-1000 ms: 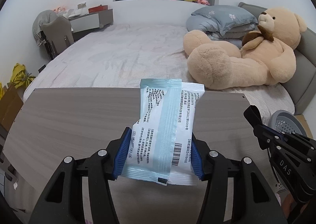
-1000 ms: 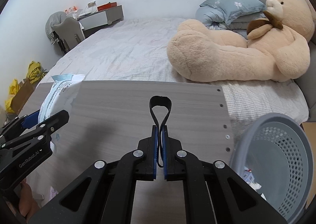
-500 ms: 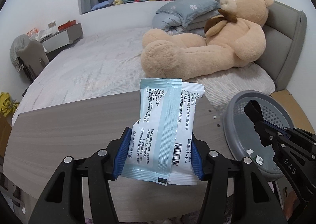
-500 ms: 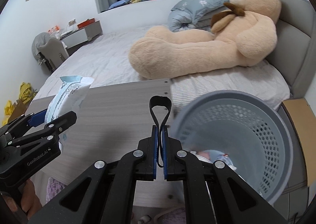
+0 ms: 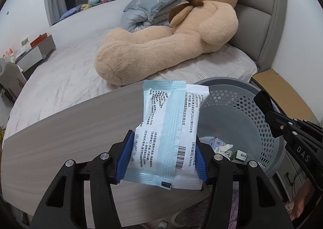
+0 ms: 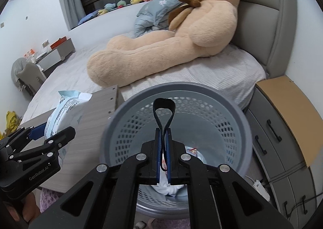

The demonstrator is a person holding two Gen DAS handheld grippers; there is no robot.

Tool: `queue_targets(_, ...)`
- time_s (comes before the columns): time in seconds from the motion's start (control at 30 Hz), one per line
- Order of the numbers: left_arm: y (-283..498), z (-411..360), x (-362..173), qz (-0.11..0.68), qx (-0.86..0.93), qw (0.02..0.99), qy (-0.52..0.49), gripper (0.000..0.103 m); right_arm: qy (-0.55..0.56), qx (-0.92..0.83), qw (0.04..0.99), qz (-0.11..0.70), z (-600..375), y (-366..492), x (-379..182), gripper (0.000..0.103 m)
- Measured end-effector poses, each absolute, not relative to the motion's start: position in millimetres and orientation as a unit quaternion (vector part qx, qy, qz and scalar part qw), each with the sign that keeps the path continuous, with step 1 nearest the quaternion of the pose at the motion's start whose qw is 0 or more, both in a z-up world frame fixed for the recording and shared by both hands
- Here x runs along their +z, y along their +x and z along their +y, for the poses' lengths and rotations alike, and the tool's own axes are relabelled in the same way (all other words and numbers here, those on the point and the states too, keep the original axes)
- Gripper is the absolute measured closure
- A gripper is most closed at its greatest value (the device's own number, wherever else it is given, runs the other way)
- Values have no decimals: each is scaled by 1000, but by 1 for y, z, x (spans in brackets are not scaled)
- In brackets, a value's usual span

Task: Collect trash
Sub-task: 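Carry the wrapper and hair band over the wastebasket with both tools, then open both tools to drop wrapper and hair band into the wastebasket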

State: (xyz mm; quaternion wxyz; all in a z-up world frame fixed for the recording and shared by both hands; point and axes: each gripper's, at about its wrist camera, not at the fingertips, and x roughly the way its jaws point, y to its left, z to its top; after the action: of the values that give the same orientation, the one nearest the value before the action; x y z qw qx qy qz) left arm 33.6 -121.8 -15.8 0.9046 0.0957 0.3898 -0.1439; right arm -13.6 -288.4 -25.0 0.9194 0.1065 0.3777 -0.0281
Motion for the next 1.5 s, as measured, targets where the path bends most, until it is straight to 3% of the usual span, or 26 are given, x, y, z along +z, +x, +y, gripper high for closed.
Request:
queue_targets(0.9, 60, -199, -28, 407, -183, 887, 120, 47, 149, -26, 907, 393, -349, 6, -47, 98)
queue_targets(1.0, 62, -199, -28, 410, -179, 887, 117, 39, 150, -30, 908, 391, -350, 5, -48, 90)
queue_targets(1.07, 63, -199, -28, 409, -178, 887, 116, 34, 151, -33, 908, 390, -351, 4, -49, 67)
queue_targets(1.13, 62, -199, -27, 407, -177, 888, 116, 31, 154, -37, 910, 382, -352, 1, -48, 60)
queue_targets(1.5, 57, -192, -20, 401, -170, 894, 110, 22, 156, -36, 910, 382, -350, -2, -46, 49)
